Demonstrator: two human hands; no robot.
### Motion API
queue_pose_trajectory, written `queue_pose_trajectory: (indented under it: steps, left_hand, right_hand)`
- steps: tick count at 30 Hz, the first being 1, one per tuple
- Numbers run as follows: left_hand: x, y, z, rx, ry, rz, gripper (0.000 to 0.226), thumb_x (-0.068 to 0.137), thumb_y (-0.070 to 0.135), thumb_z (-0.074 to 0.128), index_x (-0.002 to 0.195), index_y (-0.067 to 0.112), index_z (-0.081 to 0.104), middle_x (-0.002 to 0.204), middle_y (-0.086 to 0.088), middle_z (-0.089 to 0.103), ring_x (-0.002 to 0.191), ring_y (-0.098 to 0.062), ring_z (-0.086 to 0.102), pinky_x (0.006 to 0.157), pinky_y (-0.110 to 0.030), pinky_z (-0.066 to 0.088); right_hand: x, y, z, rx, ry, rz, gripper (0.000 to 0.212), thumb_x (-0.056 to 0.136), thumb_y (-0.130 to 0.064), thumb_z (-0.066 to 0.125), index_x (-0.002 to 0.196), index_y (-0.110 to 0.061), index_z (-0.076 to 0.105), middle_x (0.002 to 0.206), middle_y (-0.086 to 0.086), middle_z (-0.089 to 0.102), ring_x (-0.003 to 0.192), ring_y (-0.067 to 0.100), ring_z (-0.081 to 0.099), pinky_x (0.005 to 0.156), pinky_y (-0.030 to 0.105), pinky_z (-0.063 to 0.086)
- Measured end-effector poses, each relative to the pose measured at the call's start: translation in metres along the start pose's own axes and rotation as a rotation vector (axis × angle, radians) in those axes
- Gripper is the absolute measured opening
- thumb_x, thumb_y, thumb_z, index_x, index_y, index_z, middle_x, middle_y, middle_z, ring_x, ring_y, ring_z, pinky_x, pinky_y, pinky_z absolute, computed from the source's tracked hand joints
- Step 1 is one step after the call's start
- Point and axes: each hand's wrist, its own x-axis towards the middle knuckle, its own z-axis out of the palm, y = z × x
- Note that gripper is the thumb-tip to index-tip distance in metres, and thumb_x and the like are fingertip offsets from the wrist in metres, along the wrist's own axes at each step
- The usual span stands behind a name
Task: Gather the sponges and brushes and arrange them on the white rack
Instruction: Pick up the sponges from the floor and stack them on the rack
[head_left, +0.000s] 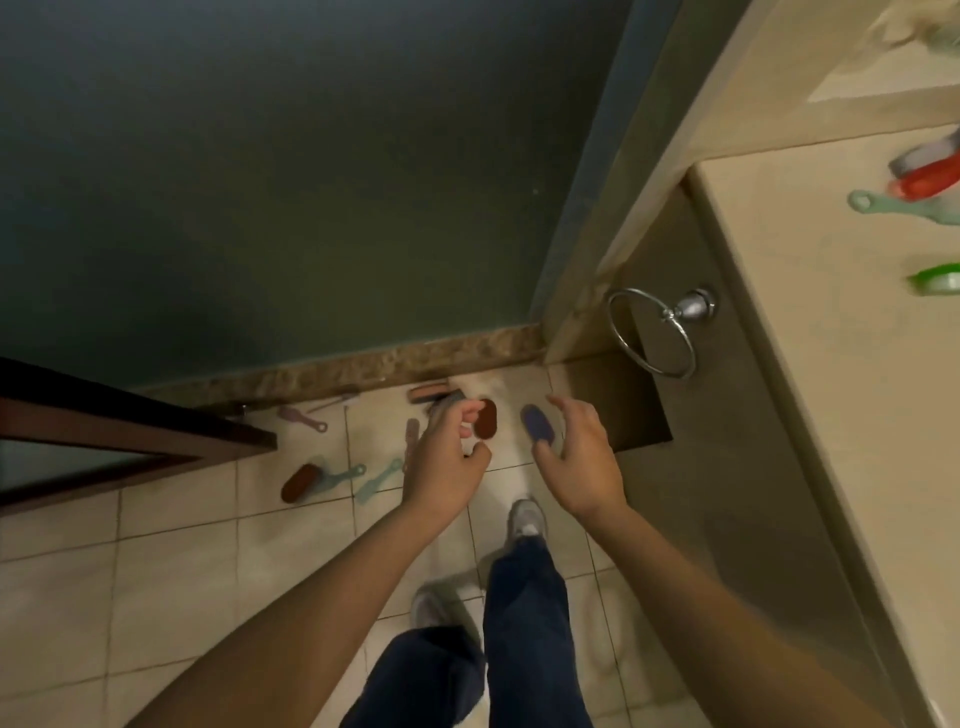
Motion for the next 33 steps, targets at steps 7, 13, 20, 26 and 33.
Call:
queue_pose_trajectory:
  steps: [7, 13, 20, 26, 33]
  left_hand:
    - [0.102, -0.112, 0.106, 0.016, -0.024, -0.091, 0.048, 0.084, 0.011, 0.063, 0.129, 0.020, 0.051, 0.117, 0.007, 0.053, 0.105, -0.012, 0.055, 0.093, -0.010, 0.032]
    - [0.186, -0.223, 0.197, 0.011, -0.064, -0.090, 0.047, 0.086, 0.018, 0.063, 0.131, 0.021, 0.049, 0.128, -0.002, 0.053, 0.113, -0.016, 0.055, 0.092, -0.030, 0.046]
    - [0.262, -0.323, 0.284, 0.155, -0.032, -0.128, 0.055, 0.085, 0.026, 0.066, 0.135, 0.029, 0.043, 0.139, 0.001, 0.042, 0.116, -0.017, 0.054, 0.088, -0.025, 0.046]
    - [0.304, -0.372, 0.326, 0.249, -0.013, -0.130, 0.072, 0.081, 0.027, 0.071, 0.143, 0.027, 0.035, 0.150, -0.001, 0.025, 0.131, -0.024, 0.039, 0.108, -0.038, 0.040]
    - [0.327, -0.399, 0.359, 0.401, 0.008, -0.175, 0.097, 0.081, 0.033, 0.072, 0.150, 0.034, 0.004, 0.157, -0.002, 0.005, 0.139, -0.030, 0.028, 0.106, -0.046, 0.041]
  right_hand:
    - [0.095, 0.129, 0.100, -0.062, -0.089, 0.063, 0.057, 0.088, -0.021, 0.060, 0.141, -0.025, 0.039, 0.140, -0.001, 0.042, 0.123, 0.016, 0.047, 0.097, 0.030, 0.041]
    - [0.168, 0.246, 0.198, -0.079, -0.111, 0.102, 0.058, 0.086, -0.022, 0.061, 0.139, -0.027, 0.038, 0.139, 0.001, 0.042, 0.118, 0.020, 0.049, 0.095, 0.036, 0.048]
    - [0.239, 0.350, 0.288, -0.093, -0.138, 0.137, 0.062, 0.086, -0.021, 0.062, 0.142, -0.025, 0.037, 0.144, 0.001, 0.038, 0.124, 0.022, 0.047, 0.102, 0.036, 0.044]
    - [0.279, 0.404, 0.336, -0.238, -0.133, 0.117, 0.067, 0.086, -0.027, 0.067, 0.143, -0.030, 0.031, 0.150, -0.002, 0.028, 0.129, 0.024, 0.042, 0.098, 0.041, 0.049]
    - [0.300, 0.434, 0.360, -0.341, -0.165, 0.149, 0.075, 0.088, -0.028, 0.065, 0.148, -0.035, 0.022, 0.158, 0.001, 0.013, 0.139, 0.029, 0.028, 0.106, 0.043, 0.041]
